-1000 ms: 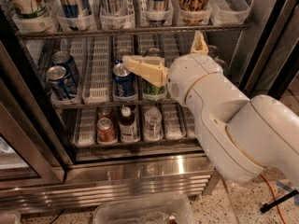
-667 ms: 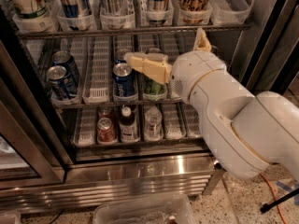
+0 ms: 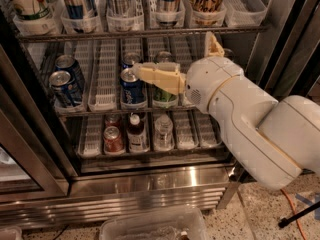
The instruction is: Pick redbull can from top shelf of fridge
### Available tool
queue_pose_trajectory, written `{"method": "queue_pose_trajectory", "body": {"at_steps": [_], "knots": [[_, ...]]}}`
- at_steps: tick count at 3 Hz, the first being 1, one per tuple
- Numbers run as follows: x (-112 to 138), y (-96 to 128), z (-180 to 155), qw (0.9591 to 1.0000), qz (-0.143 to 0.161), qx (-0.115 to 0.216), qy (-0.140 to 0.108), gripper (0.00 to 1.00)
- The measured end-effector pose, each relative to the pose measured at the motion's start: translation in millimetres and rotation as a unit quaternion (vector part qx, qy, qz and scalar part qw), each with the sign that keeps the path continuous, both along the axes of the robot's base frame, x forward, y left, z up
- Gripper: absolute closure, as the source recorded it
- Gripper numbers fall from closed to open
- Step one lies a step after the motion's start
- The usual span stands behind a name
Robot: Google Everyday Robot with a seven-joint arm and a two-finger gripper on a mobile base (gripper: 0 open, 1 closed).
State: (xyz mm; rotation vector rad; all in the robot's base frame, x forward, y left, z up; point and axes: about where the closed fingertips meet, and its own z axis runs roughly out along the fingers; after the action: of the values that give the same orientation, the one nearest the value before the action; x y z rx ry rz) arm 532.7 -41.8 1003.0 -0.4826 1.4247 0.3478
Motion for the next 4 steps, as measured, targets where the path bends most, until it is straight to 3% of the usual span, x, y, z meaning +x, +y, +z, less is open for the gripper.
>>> {"method": "queue_pose_trajectory", "body": {"at_steps": [1, 4], "knots": [[-7, -3, 0, 0.9989, 0.046, 0.007, 0.002, 0.0], [-3, -6, 12, 0.9991, 0.038, -0.007, -0.016, 0.0]]}}
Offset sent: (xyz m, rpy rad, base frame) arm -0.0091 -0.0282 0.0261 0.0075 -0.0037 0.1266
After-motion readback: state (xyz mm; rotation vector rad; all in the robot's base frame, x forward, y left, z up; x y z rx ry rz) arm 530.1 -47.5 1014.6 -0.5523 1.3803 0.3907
